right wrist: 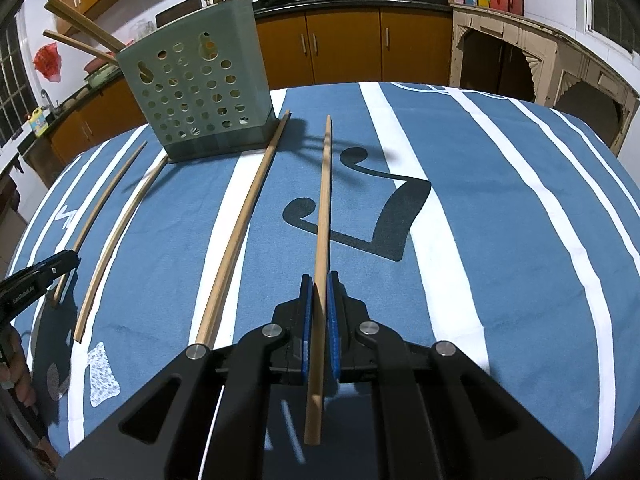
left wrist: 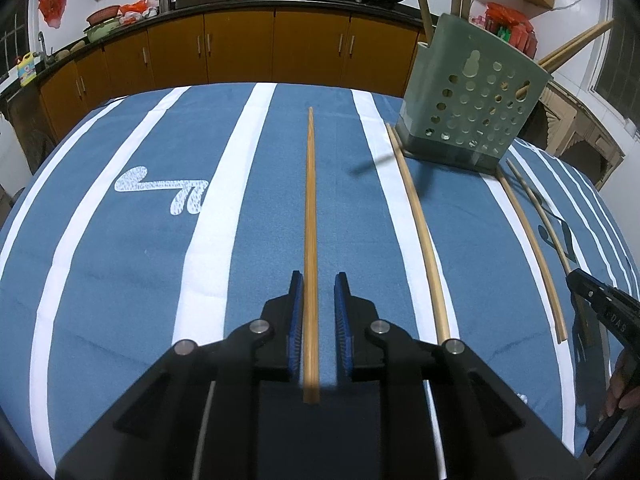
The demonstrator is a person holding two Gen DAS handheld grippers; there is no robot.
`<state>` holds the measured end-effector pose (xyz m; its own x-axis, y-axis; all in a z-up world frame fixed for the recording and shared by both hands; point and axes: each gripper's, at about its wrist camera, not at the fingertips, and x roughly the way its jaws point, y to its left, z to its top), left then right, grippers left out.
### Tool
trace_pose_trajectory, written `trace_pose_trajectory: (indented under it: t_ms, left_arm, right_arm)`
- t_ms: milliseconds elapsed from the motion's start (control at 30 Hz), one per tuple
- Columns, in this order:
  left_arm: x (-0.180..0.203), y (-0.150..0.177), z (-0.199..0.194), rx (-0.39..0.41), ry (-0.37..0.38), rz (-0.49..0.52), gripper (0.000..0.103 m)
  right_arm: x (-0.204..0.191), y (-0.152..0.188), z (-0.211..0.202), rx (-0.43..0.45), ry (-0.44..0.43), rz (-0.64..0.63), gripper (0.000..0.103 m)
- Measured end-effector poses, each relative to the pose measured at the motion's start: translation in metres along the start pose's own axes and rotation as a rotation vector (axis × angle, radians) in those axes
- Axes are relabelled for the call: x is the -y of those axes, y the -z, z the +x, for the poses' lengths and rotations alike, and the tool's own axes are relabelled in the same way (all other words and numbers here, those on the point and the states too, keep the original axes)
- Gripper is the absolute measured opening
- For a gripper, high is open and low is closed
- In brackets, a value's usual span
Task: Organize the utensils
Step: 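Lift the right tool's chopstick upright while the left tool raises its chopstick toward the holder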
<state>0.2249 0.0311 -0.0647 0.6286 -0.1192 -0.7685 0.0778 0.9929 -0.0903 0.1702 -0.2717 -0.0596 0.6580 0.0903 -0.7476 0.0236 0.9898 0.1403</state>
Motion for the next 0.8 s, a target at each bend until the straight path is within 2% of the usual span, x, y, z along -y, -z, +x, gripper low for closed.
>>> trace_pose_trajectory:
  t_ms: [100,233,400,500,800]
  left_arm:
    - [0.000,0.001,-0.001,0.000,0.007,-0.001,0.016]
    - [-0.003,0.001,-0.002,-0.011,0.015,0.003,0.008]
    - [-0.005,0.002,-0.011,-0.017,0.023,0.014,0.008]
    - [-0.005,0.000,-0.023,0.010,0.028,0.024,0.008]
    - [-0.011,-0.022,-0.074,0.172,0.040,0.022,0.008]
  right_arm:
    - [0.001,0.000,0.000,0.000,-0.008,0.006,0.009]
    - [0.003,0.002,-0.003,0.004,-0.032,0.021,0.008]
    - [0.004,-0.004,-0.031,0.092,-0.046,0.022,0.008]
    - [0.003,-0.012,-0.047,0.144,-0.046,0.022,0.008]
    - [0.008,-0.030,-0.080,0.273,-0.049,0.039,0.008]
